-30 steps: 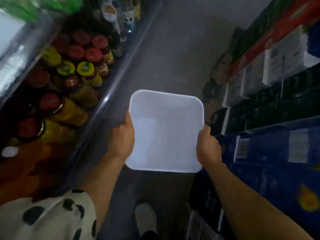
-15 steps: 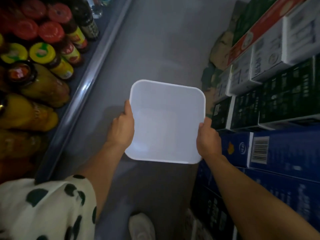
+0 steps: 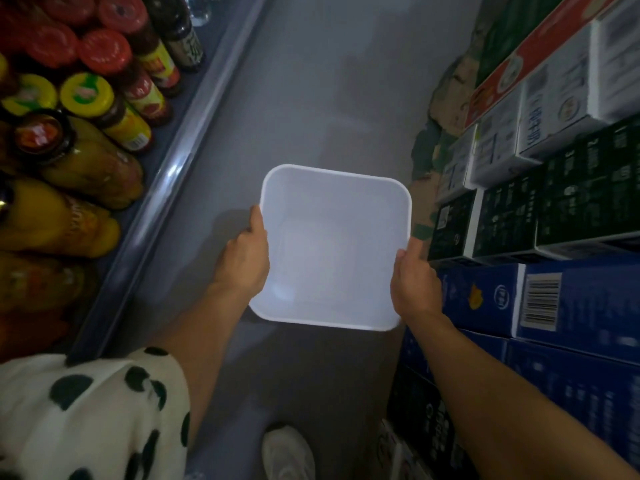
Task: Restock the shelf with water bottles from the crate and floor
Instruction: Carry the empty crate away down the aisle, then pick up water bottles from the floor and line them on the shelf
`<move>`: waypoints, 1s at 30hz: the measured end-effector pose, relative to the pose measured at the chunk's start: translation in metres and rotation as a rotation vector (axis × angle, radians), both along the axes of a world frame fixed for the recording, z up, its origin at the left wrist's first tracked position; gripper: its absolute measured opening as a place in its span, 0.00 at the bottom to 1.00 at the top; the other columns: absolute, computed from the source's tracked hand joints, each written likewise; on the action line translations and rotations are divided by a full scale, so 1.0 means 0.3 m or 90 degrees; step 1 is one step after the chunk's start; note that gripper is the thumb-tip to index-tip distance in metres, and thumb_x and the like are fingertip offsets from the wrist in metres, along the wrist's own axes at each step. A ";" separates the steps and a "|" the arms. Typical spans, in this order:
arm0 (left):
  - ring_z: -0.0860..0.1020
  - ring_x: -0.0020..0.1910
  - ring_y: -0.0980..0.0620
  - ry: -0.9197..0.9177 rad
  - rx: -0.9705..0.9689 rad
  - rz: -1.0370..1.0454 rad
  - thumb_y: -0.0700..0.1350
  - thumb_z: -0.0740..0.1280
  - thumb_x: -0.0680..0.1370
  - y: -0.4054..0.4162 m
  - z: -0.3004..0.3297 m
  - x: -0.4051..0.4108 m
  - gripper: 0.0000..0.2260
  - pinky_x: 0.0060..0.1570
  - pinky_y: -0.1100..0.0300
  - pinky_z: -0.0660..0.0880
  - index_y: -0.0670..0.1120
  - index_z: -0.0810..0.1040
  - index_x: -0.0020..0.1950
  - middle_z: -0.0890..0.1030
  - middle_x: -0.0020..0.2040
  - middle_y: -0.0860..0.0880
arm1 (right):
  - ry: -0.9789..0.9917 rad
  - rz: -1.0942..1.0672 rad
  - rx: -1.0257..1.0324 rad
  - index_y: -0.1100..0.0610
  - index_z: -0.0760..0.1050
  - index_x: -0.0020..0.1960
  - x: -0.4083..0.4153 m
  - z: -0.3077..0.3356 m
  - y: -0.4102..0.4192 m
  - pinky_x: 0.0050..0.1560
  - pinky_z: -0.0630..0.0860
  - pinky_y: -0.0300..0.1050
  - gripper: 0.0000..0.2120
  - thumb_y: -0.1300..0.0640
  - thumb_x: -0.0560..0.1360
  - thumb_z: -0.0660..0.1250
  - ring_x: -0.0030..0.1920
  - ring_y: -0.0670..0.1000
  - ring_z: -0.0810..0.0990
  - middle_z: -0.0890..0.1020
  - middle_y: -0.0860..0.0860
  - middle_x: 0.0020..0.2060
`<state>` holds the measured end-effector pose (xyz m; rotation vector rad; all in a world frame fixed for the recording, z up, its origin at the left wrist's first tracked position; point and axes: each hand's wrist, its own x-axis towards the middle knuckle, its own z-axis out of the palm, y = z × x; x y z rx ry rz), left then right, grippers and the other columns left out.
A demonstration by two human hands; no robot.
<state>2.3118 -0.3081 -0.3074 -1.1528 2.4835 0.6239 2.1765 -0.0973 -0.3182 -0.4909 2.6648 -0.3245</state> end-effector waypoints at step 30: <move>0.80 0.49 0.39 0.062 -0.107 0.074 0.44 0.56 0.83 0.415 1.050 1.562 0.09 0.45 0.48 0.76 0.43 0.75 0.50 0.82 0.49 0.41 | 0.062 0.667 0.037 0.58 0.65 0.62 1.422 1.039 -0.092 0.40 0.68 0.50 0.12 0.59 0.79 0.54 0.50 0.65 0.79 0.80 0.60 0.51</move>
